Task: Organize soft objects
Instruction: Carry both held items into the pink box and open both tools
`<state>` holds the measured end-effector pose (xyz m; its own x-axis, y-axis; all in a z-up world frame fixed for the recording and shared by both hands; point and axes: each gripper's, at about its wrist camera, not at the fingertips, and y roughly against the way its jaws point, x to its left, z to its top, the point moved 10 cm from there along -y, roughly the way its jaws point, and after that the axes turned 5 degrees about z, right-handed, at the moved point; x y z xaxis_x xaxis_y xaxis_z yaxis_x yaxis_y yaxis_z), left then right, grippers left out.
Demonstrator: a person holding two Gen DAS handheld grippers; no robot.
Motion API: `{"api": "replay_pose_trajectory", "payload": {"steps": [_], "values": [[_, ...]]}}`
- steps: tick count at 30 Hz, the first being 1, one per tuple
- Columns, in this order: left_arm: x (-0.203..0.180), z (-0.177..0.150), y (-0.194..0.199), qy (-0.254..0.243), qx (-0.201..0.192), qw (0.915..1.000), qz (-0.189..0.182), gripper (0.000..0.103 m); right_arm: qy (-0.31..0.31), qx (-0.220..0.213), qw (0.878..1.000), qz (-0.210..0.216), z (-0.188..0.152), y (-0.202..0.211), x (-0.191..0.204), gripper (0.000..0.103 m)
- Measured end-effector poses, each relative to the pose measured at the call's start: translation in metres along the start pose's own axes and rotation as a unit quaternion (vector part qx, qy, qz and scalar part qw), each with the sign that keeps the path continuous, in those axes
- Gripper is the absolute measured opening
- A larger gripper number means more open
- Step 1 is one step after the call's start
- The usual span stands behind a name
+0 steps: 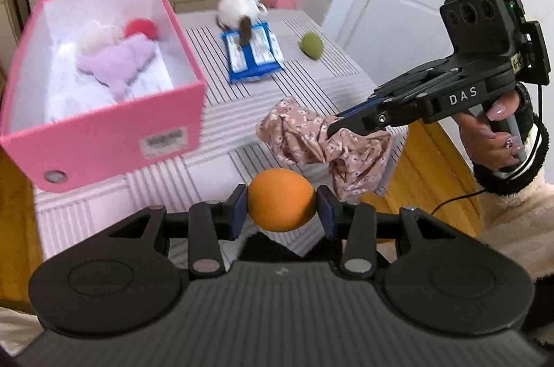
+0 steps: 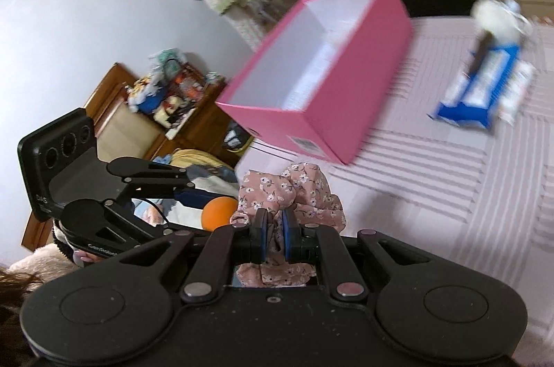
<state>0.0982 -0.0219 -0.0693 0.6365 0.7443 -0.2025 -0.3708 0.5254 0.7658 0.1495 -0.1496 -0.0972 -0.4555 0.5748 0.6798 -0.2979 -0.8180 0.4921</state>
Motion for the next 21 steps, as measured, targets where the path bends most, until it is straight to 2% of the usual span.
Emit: {"api": "replay_pose_trajectory", "payload": {"steps": [4, 11, 17, 21], "values": [[0.015, 0.016, 0.017, -0.008, -0.032, 0.9993, 0.020, 0.042, 0.031, -0.003, 0.999, 0.018, 0.027, -0.015, 0.023, 0.012], [0.060, 0.066, 0.027, -0.003, -0.100, 0.9930, 0.062, 0.042, 0.079, -0.034, 0.996, 0.027, 0.088, -0.035, 0.042, 0.012], [0.109, 0.111, 0.007, 0.012, -0.136, 0.9858, 0.098, 0.042, 0.089, -0.068, 0.994, 0.013, 0.151, -0.061, 0.025, 0.012], [0.141, 0.125, -0.019, 0.024, -0.129, 0.9848, 0.114, 0.042, 0.066, -0.071, 0.995, 0.003, 0.180, -0.084, -0.003, 0.012]]}}
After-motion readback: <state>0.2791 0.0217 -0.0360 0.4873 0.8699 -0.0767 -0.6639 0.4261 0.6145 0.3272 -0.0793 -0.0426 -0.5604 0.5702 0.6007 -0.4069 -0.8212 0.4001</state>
